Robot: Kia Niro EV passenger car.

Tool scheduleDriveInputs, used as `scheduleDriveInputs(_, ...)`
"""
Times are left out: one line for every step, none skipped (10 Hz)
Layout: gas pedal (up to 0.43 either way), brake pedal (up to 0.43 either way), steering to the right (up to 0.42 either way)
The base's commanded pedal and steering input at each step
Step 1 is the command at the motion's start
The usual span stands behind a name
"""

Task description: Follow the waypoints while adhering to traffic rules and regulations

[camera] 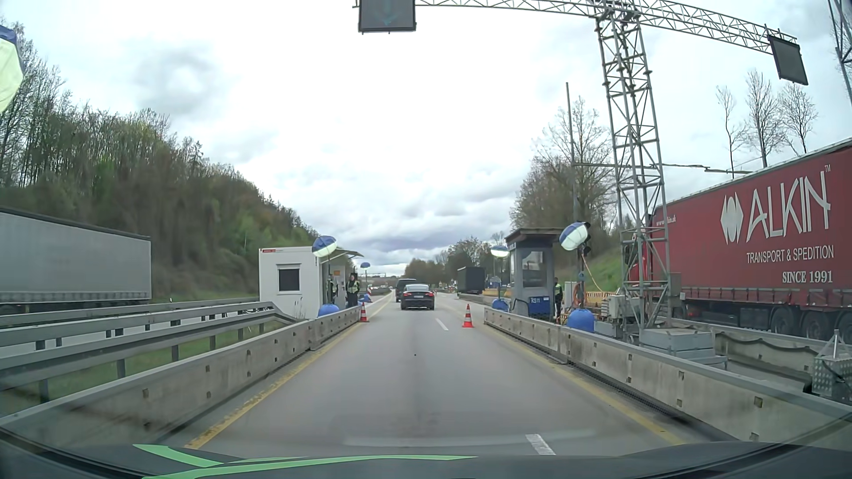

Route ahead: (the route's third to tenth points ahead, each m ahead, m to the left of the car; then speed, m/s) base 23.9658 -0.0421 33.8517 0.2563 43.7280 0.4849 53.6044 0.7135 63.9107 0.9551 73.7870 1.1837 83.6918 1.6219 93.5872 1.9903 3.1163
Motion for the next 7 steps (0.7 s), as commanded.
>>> scheduleDriveInputs(0.02, 0.0, -0.018)
scheduleDriveInputs(0.02, 0.0, -0.018)
scheduleDriveInputs(0.02, 0.0, -0.018)
scheduleDriveInputs(0.02, 0.0, -0.018)
scheduleDriveInputs(0.028, 0.0, -0.016)
scheduleDriveInputs(0.039, 0.0, -0.014)
scheduleDriveInputs(0.039, 0.0, -0.011)
